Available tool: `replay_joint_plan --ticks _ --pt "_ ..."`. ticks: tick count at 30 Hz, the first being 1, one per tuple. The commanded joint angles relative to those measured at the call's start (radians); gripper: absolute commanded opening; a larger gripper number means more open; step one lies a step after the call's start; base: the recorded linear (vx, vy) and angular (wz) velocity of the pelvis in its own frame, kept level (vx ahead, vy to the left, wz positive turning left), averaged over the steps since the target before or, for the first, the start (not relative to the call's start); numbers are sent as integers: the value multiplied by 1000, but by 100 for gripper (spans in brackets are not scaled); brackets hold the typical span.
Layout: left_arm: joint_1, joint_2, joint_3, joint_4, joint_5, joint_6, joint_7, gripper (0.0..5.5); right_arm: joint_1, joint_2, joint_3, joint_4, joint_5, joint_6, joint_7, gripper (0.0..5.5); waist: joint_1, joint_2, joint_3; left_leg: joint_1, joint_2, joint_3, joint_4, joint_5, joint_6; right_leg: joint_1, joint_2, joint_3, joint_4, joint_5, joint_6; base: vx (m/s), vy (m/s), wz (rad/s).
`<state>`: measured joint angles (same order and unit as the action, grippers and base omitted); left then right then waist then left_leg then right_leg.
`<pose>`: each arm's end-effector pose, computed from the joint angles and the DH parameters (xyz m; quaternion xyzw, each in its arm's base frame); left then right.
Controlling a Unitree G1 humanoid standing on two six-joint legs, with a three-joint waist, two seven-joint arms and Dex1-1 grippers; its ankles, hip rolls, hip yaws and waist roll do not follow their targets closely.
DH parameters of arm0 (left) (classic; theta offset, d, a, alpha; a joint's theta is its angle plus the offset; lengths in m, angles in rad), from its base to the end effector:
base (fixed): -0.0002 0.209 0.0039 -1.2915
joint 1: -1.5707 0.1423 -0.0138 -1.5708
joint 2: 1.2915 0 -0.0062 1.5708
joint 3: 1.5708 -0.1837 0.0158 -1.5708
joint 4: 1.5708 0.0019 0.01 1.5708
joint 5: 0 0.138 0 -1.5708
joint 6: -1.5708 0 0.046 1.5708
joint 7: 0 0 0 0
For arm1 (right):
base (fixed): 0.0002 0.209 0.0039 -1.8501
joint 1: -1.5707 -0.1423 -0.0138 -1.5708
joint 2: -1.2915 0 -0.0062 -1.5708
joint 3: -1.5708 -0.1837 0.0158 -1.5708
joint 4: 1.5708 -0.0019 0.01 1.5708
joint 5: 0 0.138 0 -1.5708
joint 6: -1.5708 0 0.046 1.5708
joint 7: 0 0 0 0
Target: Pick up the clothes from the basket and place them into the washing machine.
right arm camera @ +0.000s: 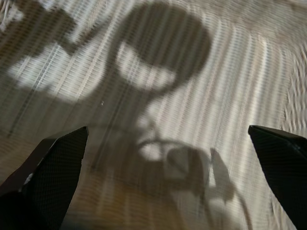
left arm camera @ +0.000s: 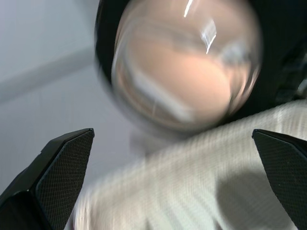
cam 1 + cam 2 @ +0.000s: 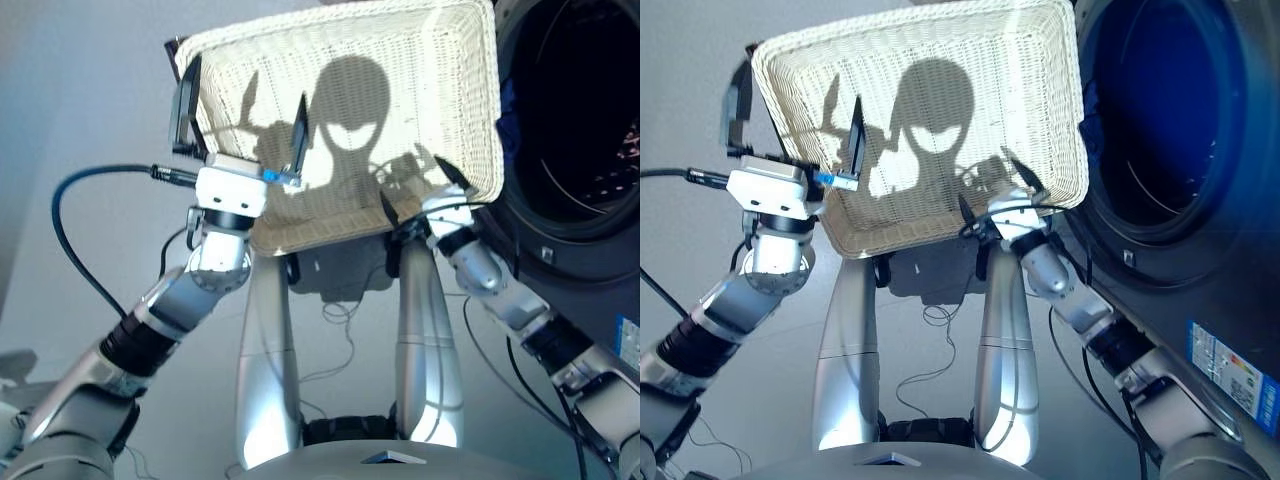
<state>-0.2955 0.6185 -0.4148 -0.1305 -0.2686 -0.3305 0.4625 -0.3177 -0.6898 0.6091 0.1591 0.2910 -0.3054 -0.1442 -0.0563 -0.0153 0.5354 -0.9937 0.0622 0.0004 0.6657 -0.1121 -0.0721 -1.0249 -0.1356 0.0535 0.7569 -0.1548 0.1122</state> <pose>0.2304 0.1595 0.1275 0.0813 -0.2936 -0.0381 0.9517 0.2366 -0.1783 0.0703 -0.2074 -0.1036 0.2011 0.9517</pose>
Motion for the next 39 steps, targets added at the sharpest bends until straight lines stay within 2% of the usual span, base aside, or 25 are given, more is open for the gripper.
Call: replay_joint_plan --ticks 1,5,9,11,15,19,21,22,23,24,25,26,29,32,36,39 --pt "53 -88 28 46 -241 -60 -156 550 34 7 -60 32 56 -19 53 550 -10 17 -15 133 -25 65 -185 103 15 114 19 -65 -175 119 -10 86 -19 -10" --pt "90 -159 38 299 -291 -9 -302 550 95 82 -122 221 54 16 93 550 -8 17 -15 308 -25 67 -295 120 13 272 14 -85 -273 140 0 113 -4 51" --pt "121 -256 81 600 -305 27 -396 550 141 160 -189 379 30 37 93 550 -5 20 -15 529 -25 66 -466 169 5 481 12 -119 -423 178 14 134 -29 -13" --pt "134 -277 110 687 -274 22 -399 550 182 196 -227 393 52 38 104 550 -5 16 -20 623 -29 62 -534 190 -4 578 13 -134 -491 197 17 145 -14 48" --pt "182 -305 144 841 -209 39 -449 550 236 243 -260 539 58 62 152 550 5 19 -94 753 -31 51 -637 202 -12 721 8 -155 -590 211 23 173 3 85" --pt "237 -336 186 965 -171 76 -479 550 282 290 -324 693 79 81 166 550 8 27 -154 854 -32 53 -690 198 -11 831 1 -171 -660 215 30 141 37 119" --pt "241 -346 195 1020 -151 84 -478 550 284 306 -350 731 92 82 162 550 6 29 -169 876 -32 57 -701 196 -10 852 0 -168 -672 219 32 102 49 40" --pt "250 -357 205 1122 -123 115 -511 550 295 321 -387 792 106 90 167 550 2 34 -202 910 -31 63 -721 192 -7 879 -2 -162 -689 223 35 125 73 -23" --pt "260 -352 196 1143 -70 121 -524 550 301 325 -409 830 107 96 166 550 1 36 -224 929 -30 66 -730 189 -6 896 -1 -159 -696 222 37 125 73 -70" --pt "260 -352 196 1143 -70 121 -524 550 301 325 -409 830 107 96 166 550 1 36 -223 929 -30 66 -730 189 -6 896 -1 -159 -697 222 37 161 69 -60" --pt "270 -347 195 1200 12 130 -535 550 314 338 -431 903 78 113 169 550 -3 38 -261 962 -27 72 -737 180 -3 923 -1 -157 -698 215 40 151 43 -28" --pt "271 -348 205 1225 30 134 -531 550 317 347 -441 936 61 121 164 550 -3 36 -276 973 -26 71 -737 176 -2 935 0 -158 -695 211 41 197 43 9" --pt "279 -354 241 1261 37 144 -521 550 325 368 -465 963 41 133 150 550 -2 34 -314 1011 -24 67 -739 161 3 971 2 -161 -688 193 41 113 11 31" --pt "283 -358 262 1327 100 158 -507 550 336 388 -478 1000 52 149 164 550 -4 26 -347 1041 -19 68 -740 147 4 1004 -1 -165 -693 180 42 94 10 -2" --pt "304 -373 304 1393 92 186 -521 550 355 414 -512 1074 77 174 181 550 -1 18 -383 1073 -16 70 -741 132 7 1038 1 -168 -697 169 41 92 -3 -19" --pt "325 -384 312 1405 83 191 -545 550 374 423 -535 1099 100 187 197 550 -1 16 -402 1090 -16 70 -743 124 8 1056 2 -171 -701 164 43 75 -2 -6"
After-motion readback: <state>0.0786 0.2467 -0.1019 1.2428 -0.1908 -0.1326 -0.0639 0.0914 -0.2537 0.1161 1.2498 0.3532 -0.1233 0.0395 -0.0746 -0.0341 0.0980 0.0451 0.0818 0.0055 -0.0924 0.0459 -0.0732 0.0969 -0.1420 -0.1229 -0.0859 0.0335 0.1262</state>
